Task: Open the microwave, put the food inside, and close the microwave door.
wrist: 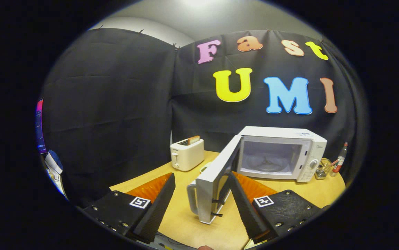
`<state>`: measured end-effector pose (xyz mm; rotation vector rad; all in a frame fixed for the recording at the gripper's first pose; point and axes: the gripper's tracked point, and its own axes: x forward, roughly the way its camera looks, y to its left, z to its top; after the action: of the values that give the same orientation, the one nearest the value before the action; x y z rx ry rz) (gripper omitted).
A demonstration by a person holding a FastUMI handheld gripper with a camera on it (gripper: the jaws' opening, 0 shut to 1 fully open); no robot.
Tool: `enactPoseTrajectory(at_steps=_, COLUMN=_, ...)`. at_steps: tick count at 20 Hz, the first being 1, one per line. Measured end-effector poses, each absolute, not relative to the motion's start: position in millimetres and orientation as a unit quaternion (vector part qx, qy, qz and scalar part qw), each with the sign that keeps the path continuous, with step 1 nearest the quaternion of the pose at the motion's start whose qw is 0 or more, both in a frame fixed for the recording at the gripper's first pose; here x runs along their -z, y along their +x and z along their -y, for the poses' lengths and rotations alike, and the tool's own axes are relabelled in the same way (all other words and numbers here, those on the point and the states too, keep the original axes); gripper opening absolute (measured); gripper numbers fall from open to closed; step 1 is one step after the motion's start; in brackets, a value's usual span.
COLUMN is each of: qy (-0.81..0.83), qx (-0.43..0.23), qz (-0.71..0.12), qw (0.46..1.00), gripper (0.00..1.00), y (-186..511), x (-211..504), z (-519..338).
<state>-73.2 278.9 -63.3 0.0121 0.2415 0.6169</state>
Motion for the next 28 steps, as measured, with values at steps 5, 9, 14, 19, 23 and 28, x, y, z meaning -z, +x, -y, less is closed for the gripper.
enactPoseTrajectory(at_steps=5, qy=-0.002, qx=-0.240, qz=-0.134, qw=0.962, gripper=0.96, y=-53, x=74, z=-217)
enactPoseTrajectory(at_steps=9, qy=-0.006, qx=-0.203, qz=-0.169, qw=0.964, gripper=0.96, y=-40, x=95, z=-173)
enactPoseTrajectory(at_steps=14, qy=0.001, qx=-0.172, qz=-0.281, qw=0.944, gripper=0.97, y=-36, x=156, z=-127)
enactPoseTrajectory(at_steps=19, qy=0.006, qx=-0.141, qz=-0.358, qw=0.923, gripper=0.97, y=-44, x=203, z=-95)
enactPoseTrajectory(at_steps=23, qy=-0.010, qx=-0.148, qz=-0.416, qw=0.897, gripper=0.97, y=-61, x=233, z=-82)
enactPoseTrajectory(at_steps=28, qy=-0.024, qx=-0.143, qz=-0.475, qw=0.868, gripper=0.97, y=-78, x=260, z=-71)
